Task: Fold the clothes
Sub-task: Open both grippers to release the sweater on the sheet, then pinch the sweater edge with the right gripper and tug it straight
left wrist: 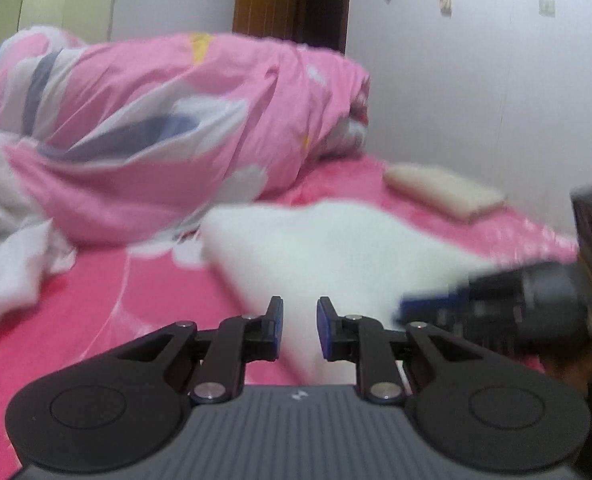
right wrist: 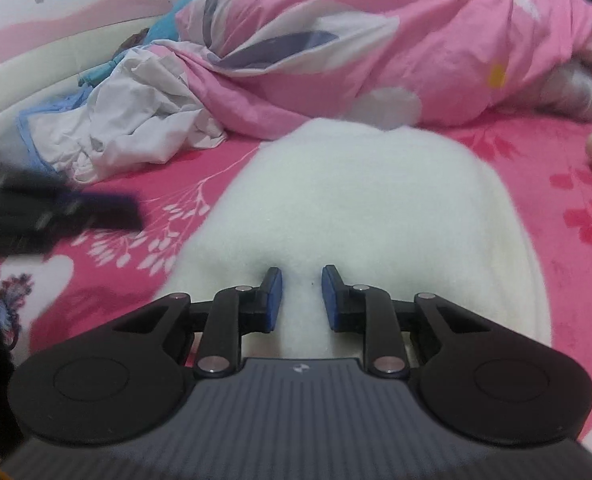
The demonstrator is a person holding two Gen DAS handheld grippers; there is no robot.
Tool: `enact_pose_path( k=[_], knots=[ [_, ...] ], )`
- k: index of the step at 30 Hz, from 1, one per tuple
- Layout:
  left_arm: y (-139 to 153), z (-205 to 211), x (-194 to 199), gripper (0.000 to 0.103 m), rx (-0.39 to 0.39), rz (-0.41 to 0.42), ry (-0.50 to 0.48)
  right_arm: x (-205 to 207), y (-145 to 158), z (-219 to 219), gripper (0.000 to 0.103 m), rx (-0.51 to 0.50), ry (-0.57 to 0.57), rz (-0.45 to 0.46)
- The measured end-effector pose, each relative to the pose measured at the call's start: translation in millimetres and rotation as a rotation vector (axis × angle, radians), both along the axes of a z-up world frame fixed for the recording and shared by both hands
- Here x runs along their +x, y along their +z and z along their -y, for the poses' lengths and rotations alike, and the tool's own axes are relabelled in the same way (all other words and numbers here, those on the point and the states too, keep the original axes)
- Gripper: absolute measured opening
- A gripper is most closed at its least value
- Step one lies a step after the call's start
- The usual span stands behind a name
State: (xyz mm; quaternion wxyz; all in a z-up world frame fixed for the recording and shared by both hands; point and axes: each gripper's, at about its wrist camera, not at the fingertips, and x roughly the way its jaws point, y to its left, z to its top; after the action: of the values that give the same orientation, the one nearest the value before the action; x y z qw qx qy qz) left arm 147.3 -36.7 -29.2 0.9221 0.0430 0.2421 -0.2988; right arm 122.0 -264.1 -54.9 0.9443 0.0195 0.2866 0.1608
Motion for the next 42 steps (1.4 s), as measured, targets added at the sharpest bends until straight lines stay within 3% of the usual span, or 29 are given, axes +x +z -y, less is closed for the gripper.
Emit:
enact_pose_path(
  k=[4, 11, 17, 21, 23, 28, 30, 33, 37, 42],
  knots=[
    [-15, 28, 18, 0.019, 0.014, -0.016, -0.015, -8, -4, 4, 0.02, 0.035, -0.055, 0.025],
    [-12, 34, 15, 0.02, 0.071, 0.008, -0.037, -16, -13, 27, 0.018, 0.007, -0.208, 0.015],
    [7, 64, 10, 0.021, 0.131, 0.143, -0.094, -25, -23, 25, 0.017, 0.003, -0.265, 0.071],
    [-10, 102, 20, 0.023, 0.276, 0.134, -0.119, -42, -12, 23, 0.018, -0.004, -0.256, 0.137],
    [-18, 108, 18, 0.021, 0.289, 0.154, -0.116, -56, -4, 35, 0.02, 0.027, -0.259, 0.16],
    [-23, 112, 18, 0.021, 0.288, 0.174, -0.103, -71, -6, 90, 0.022, 0.279, -0.314, 0.118],
    [-23, 112, 18, 0.021, 0.285, 0.176, -0.1, -74, -9, 107, 0.032, 0.359, -0.341, 0.096],
    [-24, 113, 20, 0.021, 0.279, 0.179, -0.094, -77, -14, 118, 0.044, 0.36, -0.398, 0.073],
    [-27, 114, 22, 0.021, 0.264, 0.189, -0.091, -70, -24, 125, 0.045, 0.45, -0.365, 0.031],
    [-29, 114, 23, 0.021, 0.241, 0.2, -0.086, -56, -29, 123, 0.045, 0.468, -0.328, 0.007]
  ],
)
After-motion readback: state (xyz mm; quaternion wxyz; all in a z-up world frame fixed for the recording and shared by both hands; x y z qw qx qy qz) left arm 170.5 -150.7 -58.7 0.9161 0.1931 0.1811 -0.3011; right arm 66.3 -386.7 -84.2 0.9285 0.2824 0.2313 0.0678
